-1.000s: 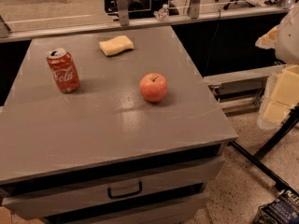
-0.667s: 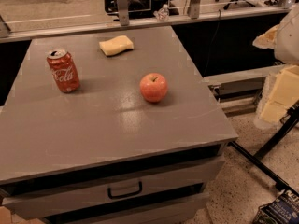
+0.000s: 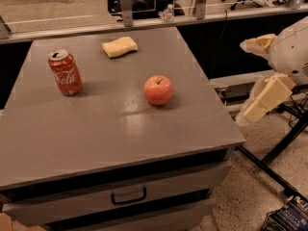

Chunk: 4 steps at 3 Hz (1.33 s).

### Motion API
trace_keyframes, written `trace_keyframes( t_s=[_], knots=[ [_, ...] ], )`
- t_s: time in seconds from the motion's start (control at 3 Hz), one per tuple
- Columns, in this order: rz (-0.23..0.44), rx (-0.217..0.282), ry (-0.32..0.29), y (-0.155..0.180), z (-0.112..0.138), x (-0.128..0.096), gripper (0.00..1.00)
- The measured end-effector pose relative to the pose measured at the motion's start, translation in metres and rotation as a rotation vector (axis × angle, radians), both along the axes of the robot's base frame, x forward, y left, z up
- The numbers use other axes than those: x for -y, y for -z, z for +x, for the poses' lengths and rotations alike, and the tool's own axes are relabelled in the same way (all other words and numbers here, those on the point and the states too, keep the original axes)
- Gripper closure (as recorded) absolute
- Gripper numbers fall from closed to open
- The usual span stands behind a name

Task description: Pick apple

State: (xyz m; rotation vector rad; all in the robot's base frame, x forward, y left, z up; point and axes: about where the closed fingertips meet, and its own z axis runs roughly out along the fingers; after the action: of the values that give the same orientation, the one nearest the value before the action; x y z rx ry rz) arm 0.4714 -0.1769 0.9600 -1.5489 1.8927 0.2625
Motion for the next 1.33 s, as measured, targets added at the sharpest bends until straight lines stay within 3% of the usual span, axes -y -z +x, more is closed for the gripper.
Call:
trace_keyframes(
  t_s=[0.33, 0.67, 1.0, 1.33],
  knots=[
    [0.153, 0.035, -0.067, -0.005, 0.013, -0.028, 0.00],
    [0.255, 0.056, -0.108, -0.001, 0.025, -0.060, 0.00],
    [0.252, 0.053, -0.105, -0.001, 0.025, -0.062, 0.00],
    [0.261, 0.057, -0.072, 0.018, 0.042, -0.060, 0.00]
  ],
)
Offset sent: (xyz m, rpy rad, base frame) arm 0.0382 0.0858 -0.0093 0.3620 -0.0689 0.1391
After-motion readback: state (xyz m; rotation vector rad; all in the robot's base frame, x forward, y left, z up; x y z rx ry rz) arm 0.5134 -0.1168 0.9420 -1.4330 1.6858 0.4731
